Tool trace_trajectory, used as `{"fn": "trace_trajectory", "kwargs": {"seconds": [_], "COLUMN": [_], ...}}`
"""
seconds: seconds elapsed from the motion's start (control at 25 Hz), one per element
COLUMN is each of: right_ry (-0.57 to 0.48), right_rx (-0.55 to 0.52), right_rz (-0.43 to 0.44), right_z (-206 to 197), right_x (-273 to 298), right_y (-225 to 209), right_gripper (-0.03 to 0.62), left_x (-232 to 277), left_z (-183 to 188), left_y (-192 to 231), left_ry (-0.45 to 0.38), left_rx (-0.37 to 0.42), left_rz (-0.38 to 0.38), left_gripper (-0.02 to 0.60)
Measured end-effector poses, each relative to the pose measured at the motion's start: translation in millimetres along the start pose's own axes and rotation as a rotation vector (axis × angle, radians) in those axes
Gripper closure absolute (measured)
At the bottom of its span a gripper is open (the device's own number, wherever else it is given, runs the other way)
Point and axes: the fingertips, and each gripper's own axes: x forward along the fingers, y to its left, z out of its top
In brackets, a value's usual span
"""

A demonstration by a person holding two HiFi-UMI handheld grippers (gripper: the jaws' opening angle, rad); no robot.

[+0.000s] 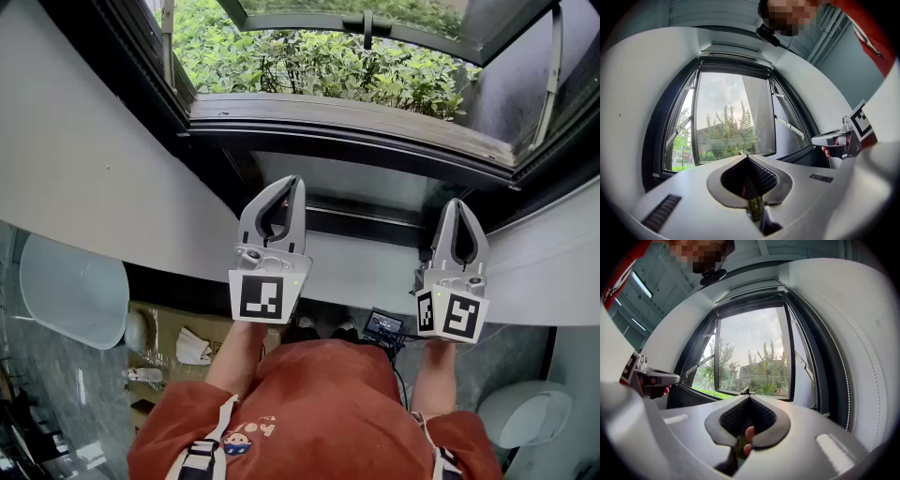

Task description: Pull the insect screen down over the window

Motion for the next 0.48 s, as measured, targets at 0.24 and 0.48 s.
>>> {"fn": "trace_trajectory", "kwargs": {"seconds": [0.24, 0.48], "right_ry": [0.008, 0.008], "right_rx": [0.009, 0.019], "right_rz": [-0.004, -0.004], "right_z": [-3.1, -5.0], "right_x": [-1.2, -2.5], "right_y": [-0.8, 0.5], "right_gripper": [0.586, 0.586], "left_x": [-1.8, -3.0], "left_z": [1.0, 0.2], "left_y": [1.4, 0.2], "left_ry": [-0.002, 0.001], "left_rx": [-0.017, -0.015], "left_rz": [0.001, 0.005], "left_gripper": [0.577, 0.577]}}
